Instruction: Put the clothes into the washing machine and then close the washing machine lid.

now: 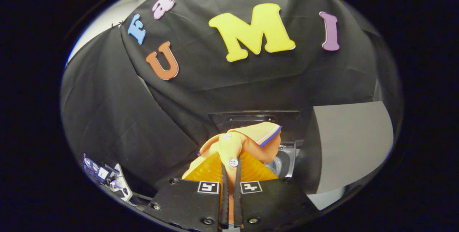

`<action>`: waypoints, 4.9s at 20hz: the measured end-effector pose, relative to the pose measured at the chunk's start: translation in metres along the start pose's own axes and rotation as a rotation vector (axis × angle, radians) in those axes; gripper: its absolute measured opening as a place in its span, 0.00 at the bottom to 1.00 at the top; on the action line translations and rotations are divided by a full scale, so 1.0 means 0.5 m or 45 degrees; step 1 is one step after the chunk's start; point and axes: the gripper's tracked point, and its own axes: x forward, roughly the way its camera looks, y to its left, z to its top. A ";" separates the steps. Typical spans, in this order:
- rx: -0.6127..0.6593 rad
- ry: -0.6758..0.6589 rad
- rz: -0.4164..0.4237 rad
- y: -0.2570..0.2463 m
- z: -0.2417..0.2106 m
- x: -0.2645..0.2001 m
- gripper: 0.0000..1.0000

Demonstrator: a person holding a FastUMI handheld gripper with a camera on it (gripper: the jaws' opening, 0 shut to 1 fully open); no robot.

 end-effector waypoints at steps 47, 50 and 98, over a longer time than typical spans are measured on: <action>0.088 0.424 -0.399 -0.162 -0.201 0.468 0.82; 0.048 0.372 -0.415 -0.168 -0.186 0.455 0.82; 0.011 0.058 -0.520 -0.175 0.192 0.583 0.83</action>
